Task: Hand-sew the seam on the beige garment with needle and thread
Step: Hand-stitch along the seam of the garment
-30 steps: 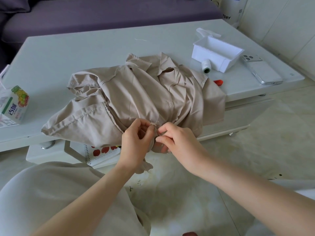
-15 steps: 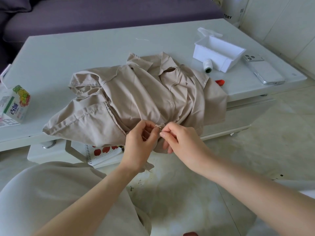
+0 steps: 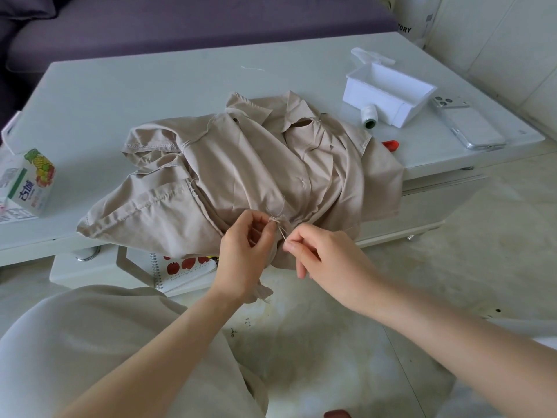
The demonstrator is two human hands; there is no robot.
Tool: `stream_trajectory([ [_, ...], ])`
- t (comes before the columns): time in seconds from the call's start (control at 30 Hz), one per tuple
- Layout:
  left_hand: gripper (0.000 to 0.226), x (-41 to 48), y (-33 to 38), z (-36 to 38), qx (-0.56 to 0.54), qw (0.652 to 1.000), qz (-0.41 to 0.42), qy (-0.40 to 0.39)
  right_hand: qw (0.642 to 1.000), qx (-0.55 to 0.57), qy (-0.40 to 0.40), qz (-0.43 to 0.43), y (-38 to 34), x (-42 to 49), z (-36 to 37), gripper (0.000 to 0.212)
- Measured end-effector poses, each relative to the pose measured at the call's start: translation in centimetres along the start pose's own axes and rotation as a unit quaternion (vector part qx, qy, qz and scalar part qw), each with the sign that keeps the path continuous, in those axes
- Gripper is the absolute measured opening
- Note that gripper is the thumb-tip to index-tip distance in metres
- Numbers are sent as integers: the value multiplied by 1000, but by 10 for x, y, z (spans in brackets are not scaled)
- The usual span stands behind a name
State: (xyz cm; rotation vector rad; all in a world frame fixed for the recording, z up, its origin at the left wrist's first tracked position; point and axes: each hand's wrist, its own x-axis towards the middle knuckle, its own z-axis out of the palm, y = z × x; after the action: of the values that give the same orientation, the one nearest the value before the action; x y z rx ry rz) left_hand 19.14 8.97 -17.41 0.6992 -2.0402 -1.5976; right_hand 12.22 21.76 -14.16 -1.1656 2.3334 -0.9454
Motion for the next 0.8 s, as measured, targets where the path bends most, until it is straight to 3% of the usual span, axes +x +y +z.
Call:
stream_trajectory([
  [0.27,12,2,-2,1,-5,1000,-6,-3,981,-116,-2,-154,22,-15,2,18],
  [0.37,15,1,-4,1,7,1000,-3,-7,937,-243,-12,-252,33,-20,5,19],
  [0.43,14,1,-5,1,8,1000,-6,-5,904,-322,-33,-280,37,-25,6,38],
  [0.53,11,3,-4,-1,-2,1000,-13,-2,897,-348,-42,-269,39,-32,7,53],
  [0.6,12,2,-3,-1,-3,1000,-10,-7,934,-276,-18,-228,37,-29,7,42],
  [0.7,15,0,-4,0,-6,999,-7,-33,985,-117,75,-98,26,-11,-3,31],
  [0.8,14,-1,-5,0,-4,998,-12,-68,994,-7,98,50,12,9,-14,29],
])
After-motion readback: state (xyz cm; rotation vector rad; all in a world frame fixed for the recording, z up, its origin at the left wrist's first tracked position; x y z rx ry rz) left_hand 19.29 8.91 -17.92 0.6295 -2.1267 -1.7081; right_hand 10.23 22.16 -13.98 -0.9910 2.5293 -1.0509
